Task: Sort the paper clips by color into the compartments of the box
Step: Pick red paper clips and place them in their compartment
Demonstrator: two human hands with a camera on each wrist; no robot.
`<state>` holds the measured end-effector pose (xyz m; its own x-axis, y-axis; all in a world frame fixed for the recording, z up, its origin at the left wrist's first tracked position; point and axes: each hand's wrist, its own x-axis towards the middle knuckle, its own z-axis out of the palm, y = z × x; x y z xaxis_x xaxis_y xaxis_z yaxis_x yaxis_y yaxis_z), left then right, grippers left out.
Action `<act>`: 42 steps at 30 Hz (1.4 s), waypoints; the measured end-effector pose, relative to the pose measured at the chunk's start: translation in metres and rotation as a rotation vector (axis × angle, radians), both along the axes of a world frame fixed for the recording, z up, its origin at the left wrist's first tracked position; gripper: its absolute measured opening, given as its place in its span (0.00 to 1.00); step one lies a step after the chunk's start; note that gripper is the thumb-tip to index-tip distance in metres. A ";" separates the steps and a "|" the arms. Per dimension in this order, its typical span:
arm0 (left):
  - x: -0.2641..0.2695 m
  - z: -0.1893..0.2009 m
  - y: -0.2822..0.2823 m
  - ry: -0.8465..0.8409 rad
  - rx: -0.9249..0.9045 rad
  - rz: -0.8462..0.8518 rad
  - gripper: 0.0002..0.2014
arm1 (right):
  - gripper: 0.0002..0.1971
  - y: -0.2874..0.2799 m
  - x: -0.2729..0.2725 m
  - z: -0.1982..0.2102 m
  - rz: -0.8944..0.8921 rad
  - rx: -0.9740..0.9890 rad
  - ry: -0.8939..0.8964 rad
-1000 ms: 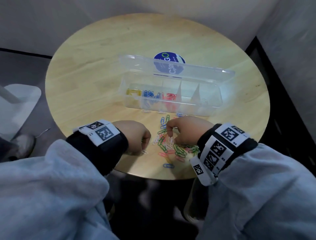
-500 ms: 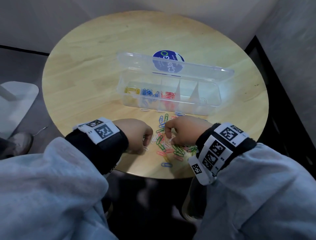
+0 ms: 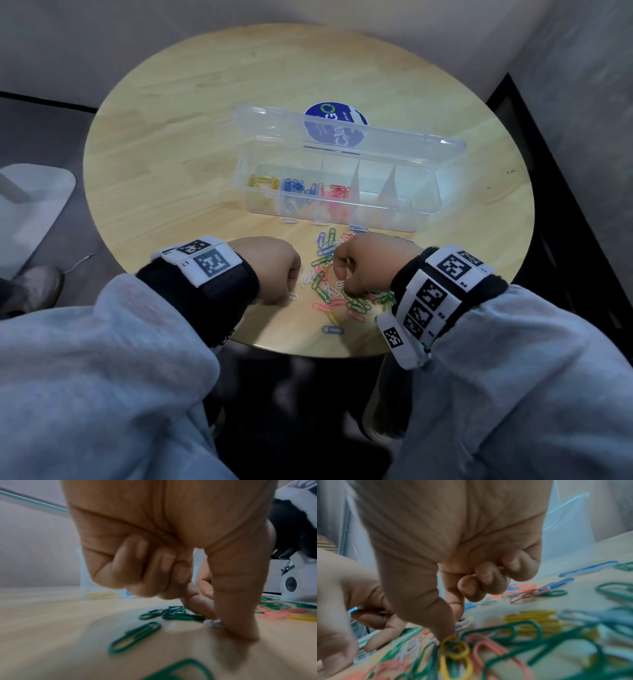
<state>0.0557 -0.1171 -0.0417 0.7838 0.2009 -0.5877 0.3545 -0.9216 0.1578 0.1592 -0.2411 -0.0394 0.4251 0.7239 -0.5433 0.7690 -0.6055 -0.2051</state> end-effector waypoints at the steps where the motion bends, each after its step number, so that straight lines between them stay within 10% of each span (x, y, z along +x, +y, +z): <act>1: 0.000 0.000 0.000 0.007 -0.012 0.013 0.06 | 0.06 0.000 -0.001 0.001 0.004 -0.011 -0.003; 13: 0.001 -0.001 0.007 -0.042 -0.155 0.083 0.08 | 0.06 -0.002 0.003 -0.001 0.030 0.017 0.022; 20: 0.010 0.014 0.027 -0.248 -0.766 0.491 0.16 | 0.04 -0.001 0.001 0.000 0.077 -0.057 0.025; 32: 0.015 0.012 0.020 -0.155 -1.091 0.875 0.13 | 0.04 -0.003 0.004 -0.004 0.082 -0.036 0.040; 35: 0.018 0.011 0.017 -0.172 -0.949 0.869 0.10 | 0.03 -0.007 0.008 -0.002 0.016 0.024 0.085; 42: 0.016 -0.004 -0.007 -0.125 -0.123 0.283 0.11 | 0.09 -0.013 0.030 0.006 -0.335 0.316 0.447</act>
